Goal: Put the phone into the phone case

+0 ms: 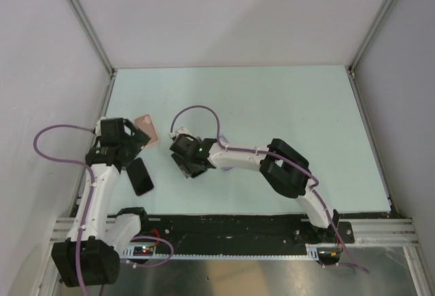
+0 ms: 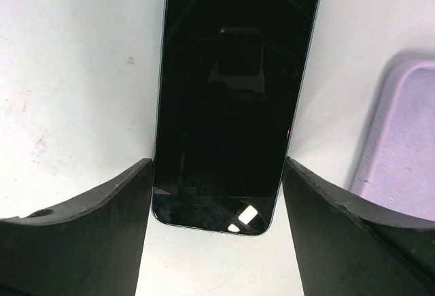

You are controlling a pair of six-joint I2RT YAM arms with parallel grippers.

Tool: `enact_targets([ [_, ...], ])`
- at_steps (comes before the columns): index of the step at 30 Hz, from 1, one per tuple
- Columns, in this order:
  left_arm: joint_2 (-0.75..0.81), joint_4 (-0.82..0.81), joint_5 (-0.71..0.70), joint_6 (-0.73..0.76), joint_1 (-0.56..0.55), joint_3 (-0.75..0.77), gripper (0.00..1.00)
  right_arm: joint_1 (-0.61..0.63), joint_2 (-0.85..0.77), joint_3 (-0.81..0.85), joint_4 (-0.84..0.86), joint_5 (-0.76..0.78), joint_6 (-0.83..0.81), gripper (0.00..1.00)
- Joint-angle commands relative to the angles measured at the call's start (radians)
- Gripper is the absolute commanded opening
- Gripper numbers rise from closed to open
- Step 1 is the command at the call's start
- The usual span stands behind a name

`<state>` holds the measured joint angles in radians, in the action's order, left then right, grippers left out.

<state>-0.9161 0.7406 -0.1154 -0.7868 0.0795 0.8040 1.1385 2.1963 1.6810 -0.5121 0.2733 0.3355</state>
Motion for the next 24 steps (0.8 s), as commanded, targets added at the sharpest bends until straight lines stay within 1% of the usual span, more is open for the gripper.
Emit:
enact_targets([
  [1, -0.014, -0.048, 0.016, -0.014, -0.018, -0.021, 1.0, -0.01, -0.097, -0.008, -0.022, 0.042, -0.011, 0.53],
  [15, -0.063, -0.087, 0.004, -0.031, -0.066, -0.03, 1.0, -0.043, -0.2, -0.074, -0.029, 0.065, -0.012, 0.53],
  [24, -0.072, -0.096, -0.002, -0.04, -0.07, -0.033, 1.0, -0.068, -0.261, -0.127, -0.021, 0.08, -0.015, 0.53],
])
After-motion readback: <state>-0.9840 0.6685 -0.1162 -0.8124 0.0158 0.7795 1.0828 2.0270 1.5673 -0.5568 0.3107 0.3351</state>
